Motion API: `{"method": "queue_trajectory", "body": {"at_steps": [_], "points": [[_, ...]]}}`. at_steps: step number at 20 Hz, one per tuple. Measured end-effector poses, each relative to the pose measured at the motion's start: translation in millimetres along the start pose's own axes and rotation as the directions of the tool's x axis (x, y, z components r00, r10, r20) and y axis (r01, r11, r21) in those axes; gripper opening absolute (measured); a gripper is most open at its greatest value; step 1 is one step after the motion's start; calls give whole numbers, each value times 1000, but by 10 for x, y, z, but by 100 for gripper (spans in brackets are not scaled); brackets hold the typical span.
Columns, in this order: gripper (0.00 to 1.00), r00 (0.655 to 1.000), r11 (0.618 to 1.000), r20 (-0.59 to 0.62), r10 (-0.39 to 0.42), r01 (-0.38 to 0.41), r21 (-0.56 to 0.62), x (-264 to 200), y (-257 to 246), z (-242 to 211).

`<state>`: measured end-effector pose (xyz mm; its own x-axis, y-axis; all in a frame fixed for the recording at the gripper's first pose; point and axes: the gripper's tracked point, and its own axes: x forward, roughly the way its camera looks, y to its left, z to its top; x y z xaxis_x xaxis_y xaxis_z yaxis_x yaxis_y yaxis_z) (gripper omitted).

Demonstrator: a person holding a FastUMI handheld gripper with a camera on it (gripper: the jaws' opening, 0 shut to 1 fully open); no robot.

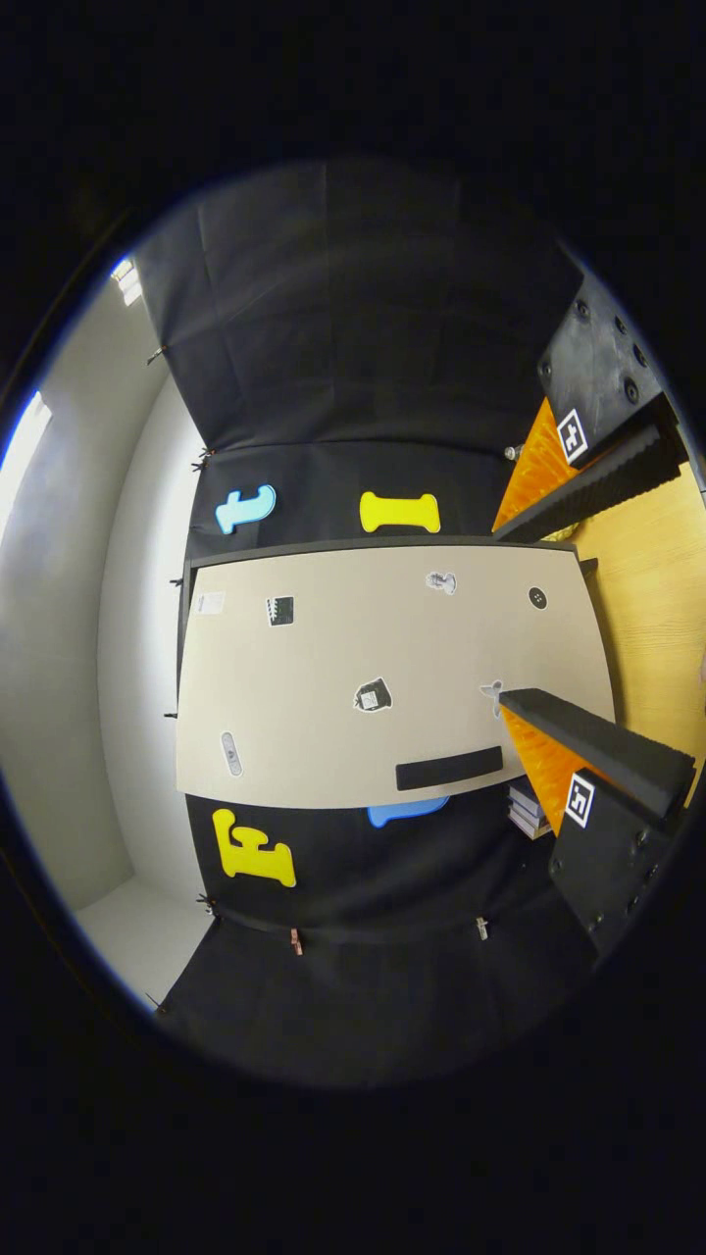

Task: Open the shoe cabinet door, grab the shoes and put them into the shoe cabinet, then close the shoe cabinet door.

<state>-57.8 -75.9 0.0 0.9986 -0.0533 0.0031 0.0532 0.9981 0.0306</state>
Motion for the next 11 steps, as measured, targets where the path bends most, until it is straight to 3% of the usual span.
{"method": "queue_trajectory", "body": {"at_steps": [11], "points": [[98,1000,999,20,22,-21,-25,-98,-94,77]]}}
